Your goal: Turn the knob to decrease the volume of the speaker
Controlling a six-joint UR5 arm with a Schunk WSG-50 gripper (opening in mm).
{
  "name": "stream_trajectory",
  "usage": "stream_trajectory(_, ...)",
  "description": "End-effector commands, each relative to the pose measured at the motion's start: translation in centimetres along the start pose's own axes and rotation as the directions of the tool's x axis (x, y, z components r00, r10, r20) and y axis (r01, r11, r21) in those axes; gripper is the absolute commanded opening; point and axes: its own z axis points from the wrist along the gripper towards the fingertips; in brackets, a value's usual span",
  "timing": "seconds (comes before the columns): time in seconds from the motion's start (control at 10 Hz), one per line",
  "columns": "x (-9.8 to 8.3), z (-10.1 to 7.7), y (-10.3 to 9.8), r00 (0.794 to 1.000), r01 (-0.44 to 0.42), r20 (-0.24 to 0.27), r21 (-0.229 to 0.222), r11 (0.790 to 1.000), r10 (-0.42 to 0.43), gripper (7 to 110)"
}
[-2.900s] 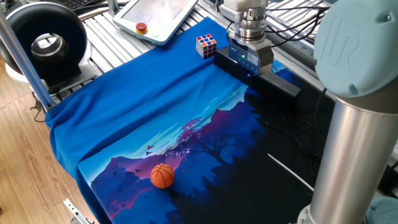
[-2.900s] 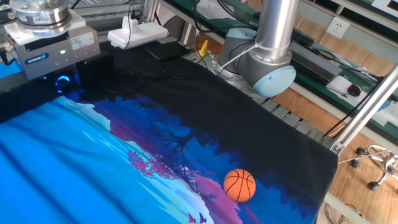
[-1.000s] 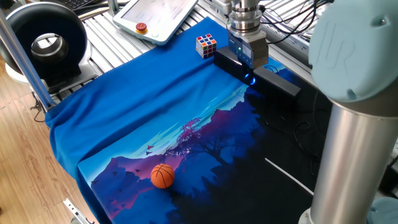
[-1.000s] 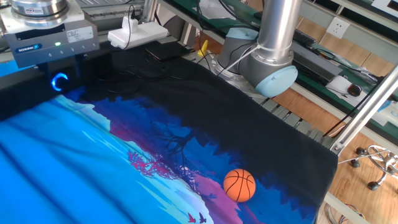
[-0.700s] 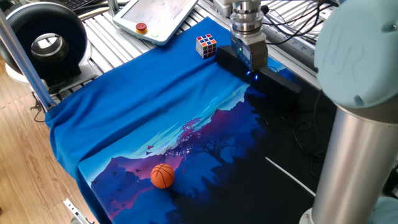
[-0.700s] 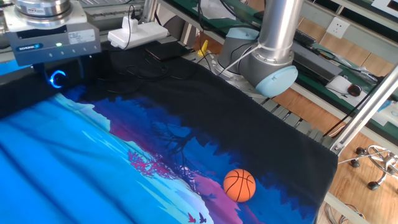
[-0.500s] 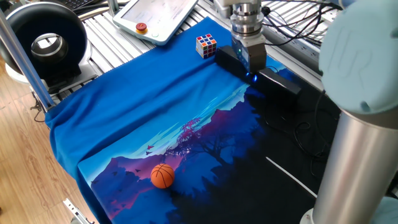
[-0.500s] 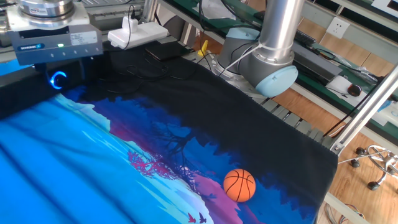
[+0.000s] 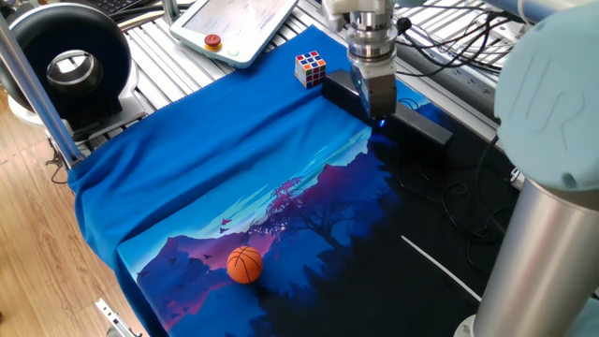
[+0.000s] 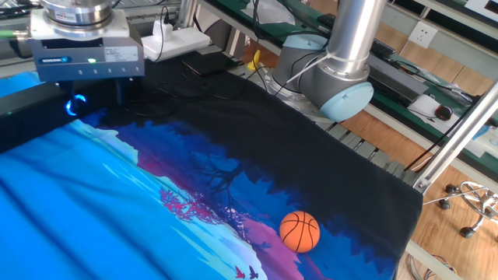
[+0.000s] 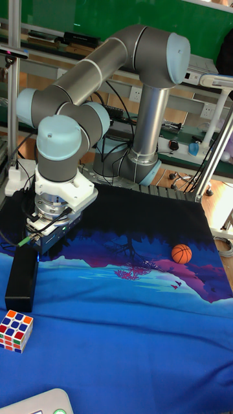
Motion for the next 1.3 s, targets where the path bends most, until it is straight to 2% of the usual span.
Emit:
stream_trajectory(0.0,-0.4,0.3,0.9,0.999,-0.047,0.017,-0.01,0.999,0.047,66)
stream_trajectory(0.8,0.4,0.2,0.8,0.998,-0.062,0.021,-0.006,0.998,0.062,66)
stream_trajectory(1.2,0.7,0.1,-0.2,0.994,-0.104,0.027,0.036,0.994,0.103,66)
